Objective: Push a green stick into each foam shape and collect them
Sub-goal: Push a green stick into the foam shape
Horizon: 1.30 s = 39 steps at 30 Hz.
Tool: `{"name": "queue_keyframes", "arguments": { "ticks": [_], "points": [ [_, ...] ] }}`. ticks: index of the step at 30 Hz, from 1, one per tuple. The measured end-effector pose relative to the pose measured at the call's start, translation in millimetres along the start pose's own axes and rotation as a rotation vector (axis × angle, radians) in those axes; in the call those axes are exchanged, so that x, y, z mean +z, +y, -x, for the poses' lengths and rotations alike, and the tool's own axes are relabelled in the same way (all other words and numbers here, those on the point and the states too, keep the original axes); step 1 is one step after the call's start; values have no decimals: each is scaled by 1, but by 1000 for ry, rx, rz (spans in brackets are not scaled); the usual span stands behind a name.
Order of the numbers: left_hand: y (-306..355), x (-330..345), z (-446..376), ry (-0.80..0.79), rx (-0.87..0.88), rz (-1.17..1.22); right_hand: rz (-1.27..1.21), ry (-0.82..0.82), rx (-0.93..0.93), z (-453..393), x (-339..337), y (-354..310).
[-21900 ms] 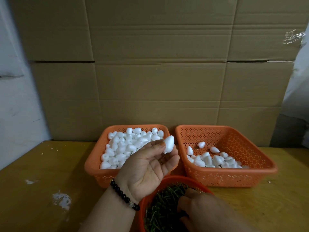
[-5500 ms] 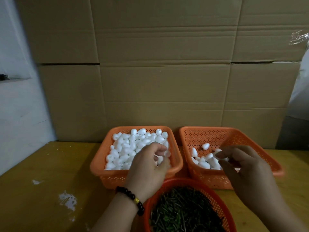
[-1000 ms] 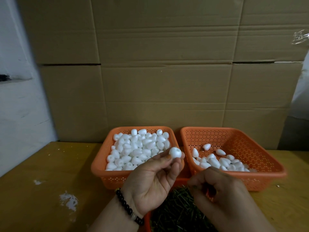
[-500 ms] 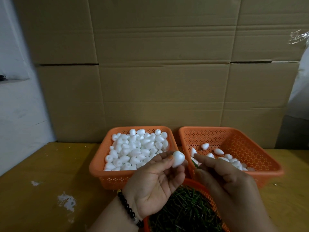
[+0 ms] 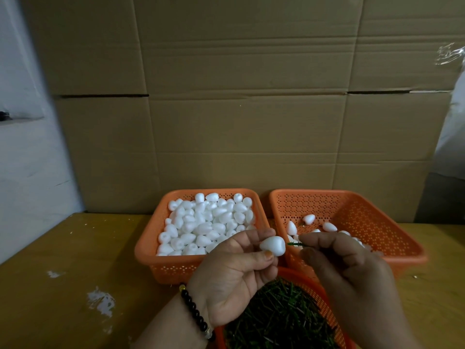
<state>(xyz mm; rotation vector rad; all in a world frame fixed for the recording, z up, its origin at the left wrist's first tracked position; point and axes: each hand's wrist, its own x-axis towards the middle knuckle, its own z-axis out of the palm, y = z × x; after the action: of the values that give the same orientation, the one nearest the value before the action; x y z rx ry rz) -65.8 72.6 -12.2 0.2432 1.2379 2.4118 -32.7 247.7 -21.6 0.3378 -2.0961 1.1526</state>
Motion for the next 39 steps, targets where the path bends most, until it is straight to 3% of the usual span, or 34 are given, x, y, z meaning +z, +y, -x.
{"name": "queue_keyframes", "arguments": {
  "ticks": [22,39],
  "points": [
    [-1,6,5,-28,42,-55,129,1,-156,1,2,-2],
    [-3,6,5,-15,24,-83,79,-11,-64,4,3,3]
  ]
}}
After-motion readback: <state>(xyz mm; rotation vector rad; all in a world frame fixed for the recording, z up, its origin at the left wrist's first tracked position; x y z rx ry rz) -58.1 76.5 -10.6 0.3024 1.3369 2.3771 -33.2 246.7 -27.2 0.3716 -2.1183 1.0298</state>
